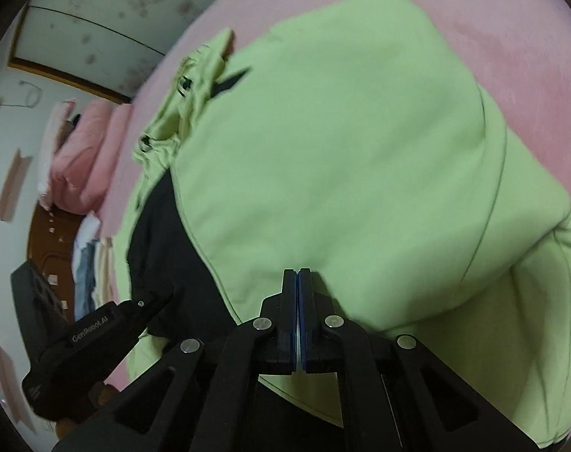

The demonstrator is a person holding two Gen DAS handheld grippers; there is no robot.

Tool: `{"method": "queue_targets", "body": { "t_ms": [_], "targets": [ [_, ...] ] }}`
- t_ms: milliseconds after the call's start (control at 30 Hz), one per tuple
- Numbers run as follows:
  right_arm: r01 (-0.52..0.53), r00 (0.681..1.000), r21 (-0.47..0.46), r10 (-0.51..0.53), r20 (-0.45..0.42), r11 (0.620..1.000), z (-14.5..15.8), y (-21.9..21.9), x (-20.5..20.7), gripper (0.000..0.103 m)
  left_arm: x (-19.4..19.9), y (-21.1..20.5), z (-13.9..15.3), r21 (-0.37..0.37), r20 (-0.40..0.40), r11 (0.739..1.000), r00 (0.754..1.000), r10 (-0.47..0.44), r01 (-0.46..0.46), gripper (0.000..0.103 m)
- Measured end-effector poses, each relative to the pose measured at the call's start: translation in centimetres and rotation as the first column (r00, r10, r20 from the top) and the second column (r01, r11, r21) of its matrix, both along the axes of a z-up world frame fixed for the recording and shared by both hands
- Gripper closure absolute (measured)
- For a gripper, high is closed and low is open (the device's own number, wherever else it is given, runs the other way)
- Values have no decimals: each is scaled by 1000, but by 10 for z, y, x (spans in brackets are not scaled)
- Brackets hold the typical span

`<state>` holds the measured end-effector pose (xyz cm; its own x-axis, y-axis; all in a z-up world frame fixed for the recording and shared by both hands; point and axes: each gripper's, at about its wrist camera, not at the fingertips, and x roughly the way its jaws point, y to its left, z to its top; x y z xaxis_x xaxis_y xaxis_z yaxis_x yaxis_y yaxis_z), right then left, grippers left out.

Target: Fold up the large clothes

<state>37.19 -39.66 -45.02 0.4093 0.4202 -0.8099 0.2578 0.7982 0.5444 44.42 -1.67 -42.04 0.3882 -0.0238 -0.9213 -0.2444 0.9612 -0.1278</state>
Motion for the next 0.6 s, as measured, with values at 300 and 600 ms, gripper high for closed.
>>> {"method": "queue_targets", "body": {
  "t_ms": [300,600],
  "targets": [
    [166,986,-206,-168,6,964,22,-88,-25,103,2,67,4,212,-21,974,996,89,-83,102],
    [-73,995,230,56,81,970,1,10,35,102,34,-5,9,-137,67,990,998,-7,16,102]
  ]
}}
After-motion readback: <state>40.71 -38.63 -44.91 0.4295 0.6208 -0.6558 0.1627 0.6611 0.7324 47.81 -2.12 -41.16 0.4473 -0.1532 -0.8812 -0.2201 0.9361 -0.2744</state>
